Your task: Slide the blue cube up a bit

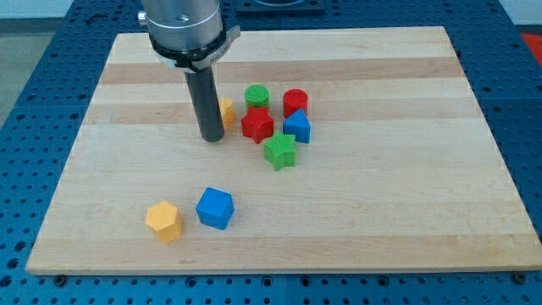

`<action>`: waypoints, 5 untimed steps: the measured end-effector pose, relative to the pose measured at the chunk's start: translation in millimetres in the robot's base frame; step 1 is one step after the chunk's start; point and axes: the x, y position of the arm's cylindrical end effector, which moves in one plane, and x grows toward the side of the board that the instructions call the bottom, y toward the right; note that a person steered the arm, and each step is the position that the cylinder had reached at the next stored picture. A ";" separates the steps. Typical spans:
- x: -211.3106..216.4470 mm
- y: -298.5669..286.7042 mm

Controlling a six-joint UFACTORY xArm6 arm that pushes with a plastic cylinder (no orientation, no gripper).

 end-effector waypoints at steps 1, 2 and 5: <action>-2.6 5.9; -3.2 10.1; 87.3 25.1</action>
